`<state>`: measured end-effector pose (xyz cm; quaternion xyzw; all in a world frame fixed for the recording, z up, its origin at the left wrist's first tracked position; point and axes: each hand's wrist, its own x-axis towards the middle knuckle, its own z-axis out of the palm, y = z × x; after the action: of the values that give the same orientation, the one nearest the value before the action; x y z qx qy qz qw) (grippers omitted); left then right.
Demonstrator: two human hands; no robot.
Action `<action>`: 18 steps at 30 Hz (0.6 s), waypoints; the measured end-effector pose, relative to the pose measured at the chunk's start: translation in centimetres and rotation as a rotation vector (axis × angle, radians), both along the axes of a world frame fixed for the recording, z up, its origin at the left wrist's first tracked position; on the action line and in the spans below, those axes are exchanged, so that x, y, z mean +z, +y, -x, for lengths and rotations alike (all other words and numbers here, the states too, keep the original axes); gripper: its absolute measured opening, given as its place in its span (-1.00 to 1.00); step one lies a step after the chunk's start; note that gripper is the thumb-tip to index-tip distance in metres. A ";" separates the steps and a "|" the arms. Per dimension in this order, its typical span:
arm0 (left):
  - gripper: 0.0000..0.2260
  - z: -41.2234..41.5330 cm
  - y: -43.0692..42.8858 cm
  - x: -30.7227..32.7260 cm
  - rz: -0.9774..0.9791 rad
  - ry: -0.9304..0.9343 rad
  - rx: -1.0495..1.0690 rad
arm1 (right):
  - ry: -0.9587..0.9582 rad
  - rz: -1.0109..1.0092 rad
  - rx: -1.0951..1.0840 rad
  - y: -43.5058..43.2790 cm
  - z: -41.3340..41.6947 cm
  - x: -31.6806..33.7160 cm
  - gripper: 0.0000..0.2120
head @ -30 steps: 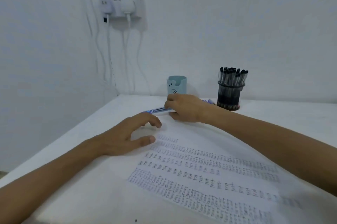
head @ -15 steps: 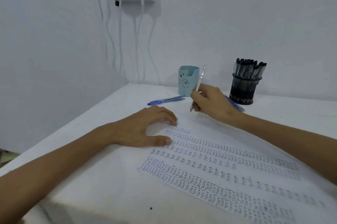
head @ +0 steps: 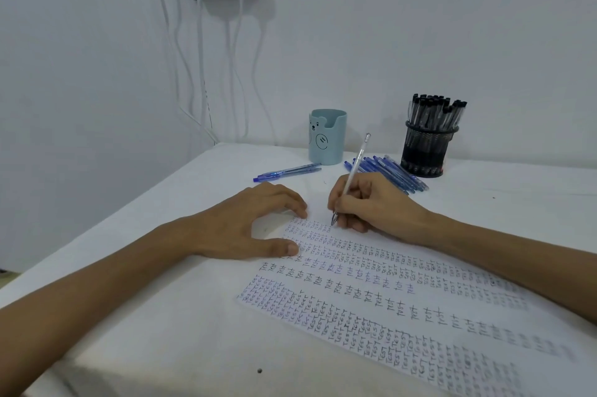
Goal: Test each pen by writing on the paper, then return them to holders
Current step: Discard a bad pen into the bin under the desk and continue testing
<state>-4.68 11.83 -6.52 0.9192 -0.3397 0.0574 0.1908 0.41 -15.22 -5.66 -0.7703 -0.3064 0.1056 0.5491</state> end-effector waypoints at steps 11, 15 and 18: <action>-0.53 0.2 -0.1 0.1 -0.001 0.022 0.016 | -0.088 0.034 0.070 -0.1 0.0 -0.3 -0.87; -0.52 0.2 -0.1 0.1 -0.003 0.023 0.017 | -0.112 0.057 0.061 -0.1 -0.2 -0.4 -0.89; -0.51 0.2 -0.2 0.1 -0.001 0.026 0.016 | -0.105 0.055 0.052 -0.1 -0.2 -0.3 -0.88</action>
<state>-4.89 11.65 -6.42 0.9226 -0.3300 0.0466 0.1942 0.57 -15.30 -5.96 -0.7816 -0.3514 0.0878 0.5079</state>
